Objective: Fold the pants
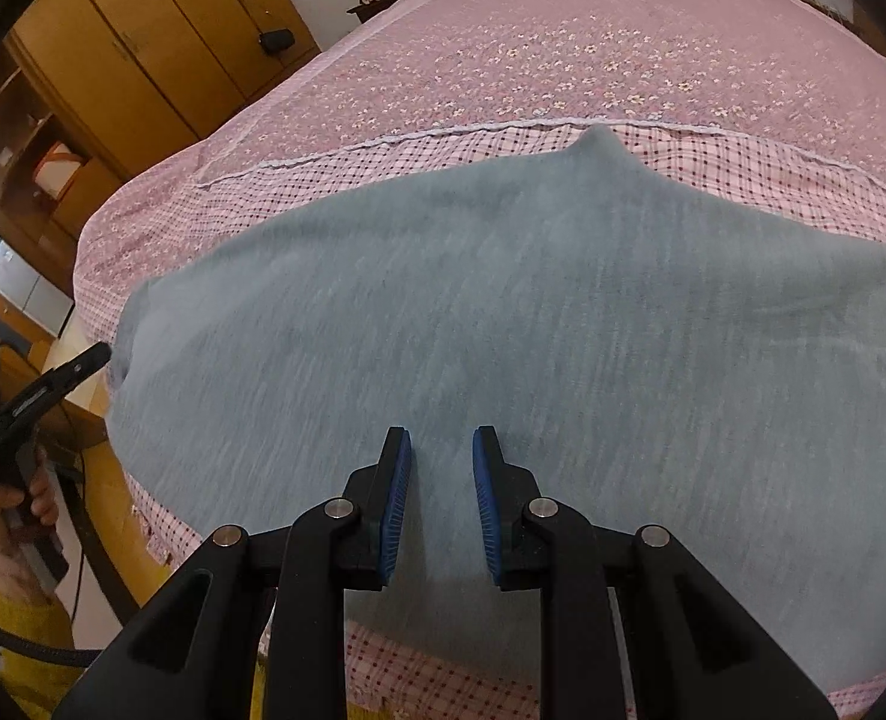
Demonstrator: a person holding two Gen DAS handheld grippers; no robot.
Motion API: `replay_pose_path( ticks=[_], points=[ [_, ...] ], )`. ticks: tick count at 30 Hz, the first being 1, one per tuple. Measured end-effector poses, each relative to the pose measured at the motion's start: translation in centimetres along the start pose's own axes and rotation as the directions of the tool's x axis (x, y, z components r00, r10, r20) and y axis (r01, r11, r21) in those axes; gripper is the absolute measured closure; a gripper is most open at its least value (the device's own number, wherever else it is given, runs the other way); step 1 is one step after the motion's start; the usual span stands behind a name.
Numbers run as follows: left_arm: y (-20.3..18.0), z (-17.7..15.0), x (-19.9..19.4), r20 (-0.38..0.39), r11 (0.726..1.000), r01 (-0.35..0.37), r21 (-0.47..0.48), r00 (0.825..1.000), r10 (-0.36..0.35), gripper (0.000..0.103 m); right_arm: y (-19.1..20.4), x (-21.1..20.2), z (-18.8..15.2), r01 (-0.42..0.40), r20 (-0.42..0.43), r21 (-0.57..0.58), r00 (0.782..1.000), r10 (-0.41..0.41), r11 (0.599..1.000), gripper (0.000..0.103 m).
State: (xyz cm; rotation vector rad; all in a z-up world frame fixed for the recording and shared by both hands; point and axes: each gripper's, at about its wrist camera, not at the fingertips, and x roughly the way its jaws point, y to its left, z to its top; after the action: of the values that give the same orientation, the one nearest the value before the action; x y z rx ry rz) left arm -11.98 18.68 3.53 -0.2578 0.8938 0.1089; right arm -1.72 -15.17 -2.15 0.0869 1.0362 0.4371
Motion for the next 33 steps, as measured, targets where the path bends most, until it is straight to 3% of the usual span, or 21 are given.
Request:
replay_pose_path(
  ticks=[4,8,11,14,20,33],
  points=[
    [0.2,0.8,2.2,-0.059,0.999,0.022,0.03,0.998,-0.02,0.058,-0.2,-0.3,0.1,0.008,0.0,0.012,1.0,-0.008,1.0,0.08],
    [0.1,0.9,2.7,-0.07,0.996,0.082,0.032,0.994,-0.08,0.058,-0.4,-0.4,0.3,0.013,-0.004,0.021,1.0,-0.012,1.0,0.08],
    [-0.5,0.8,3.2,-0.079,0.992,0.119,0.049,0.99,-0.114,0.073,-0.1,-0.3,0.5,0.019,-0.004,0.018,1.0,-0.019,1.0,0.08],
    [-0.8,1.0,4.5,-0.095,0.993,0.109,0.053,0.99,-0.104,0.075,0.1,-0.3,0.6,0.021,-0.002,0.016,1.0,-0.021,1.0,0.08],
    [0.1,1.8,5.7,-0.086,0.991,0.127,-0.028,0.988,-0.129,0.075,0.0,-0.8,0.9,0.043,0.006,0.017,0.999,-0.043,0.999,0.08],
    [0.5,1.5,6.1,-0.078,0.99,0.136,-0.045,0.987,-0.139,0.074,-0.9,-1.5,1.0,0.093,0.023,0.057,0.995,-0.094,0.994,0.065]
  ],
)
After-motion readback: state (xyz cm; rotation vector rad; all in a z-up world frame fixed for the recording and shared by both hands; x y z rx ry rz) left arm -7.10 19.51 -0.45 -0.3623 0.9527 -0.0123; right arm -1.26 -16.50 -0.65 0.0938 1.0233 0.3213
